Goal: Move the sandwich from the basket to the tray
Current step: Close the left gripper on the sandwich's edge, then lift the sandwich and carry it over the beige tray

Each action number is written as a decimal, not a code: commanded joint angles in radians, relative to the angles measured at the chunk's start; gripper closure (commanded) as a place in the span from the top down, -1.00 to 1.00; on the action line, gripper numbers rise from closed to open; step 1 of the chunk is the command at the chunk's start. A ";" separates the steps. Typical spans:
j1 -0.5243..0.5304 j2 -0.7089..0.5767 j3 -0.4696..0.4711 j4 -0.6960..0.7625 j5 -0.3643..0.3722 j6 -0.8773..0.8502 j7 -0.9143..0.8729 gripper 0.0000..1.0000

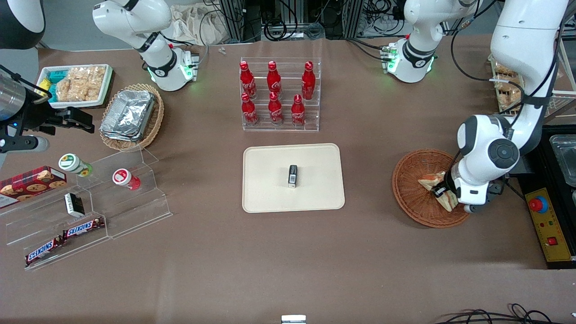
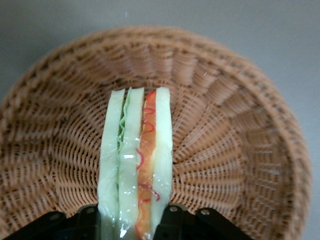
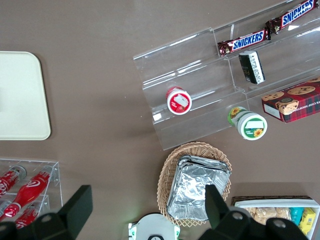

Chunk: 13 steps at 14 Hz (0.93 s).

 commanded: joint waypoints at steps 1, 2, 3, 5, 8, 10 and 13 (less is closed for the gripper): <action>-0.016 -0.081 -0.048 0.159 0.016 -0.295 -0.027 -1.00; -0.016 -0.080 -0.077 0.261 0.015 -0.427 -0.027 -1.00; -0.017 -0.075 -0.108 0.370 0.013 -0.553 -0.027 -1.00; -0.016 -0.058 -0.174 0.577 -0.020 -0.757 -0.025 -1.00; -0.048 -0.041 -0.255 0.715 -0.086 -0.823 -0.029 -1.00; -0.112 -0.009 -0.292 0.712 -0.088 -0.800 0.002 -1.00; -0.251 0.067 -0.294 0.626 -0.068 -0.624 -0.001 -1.00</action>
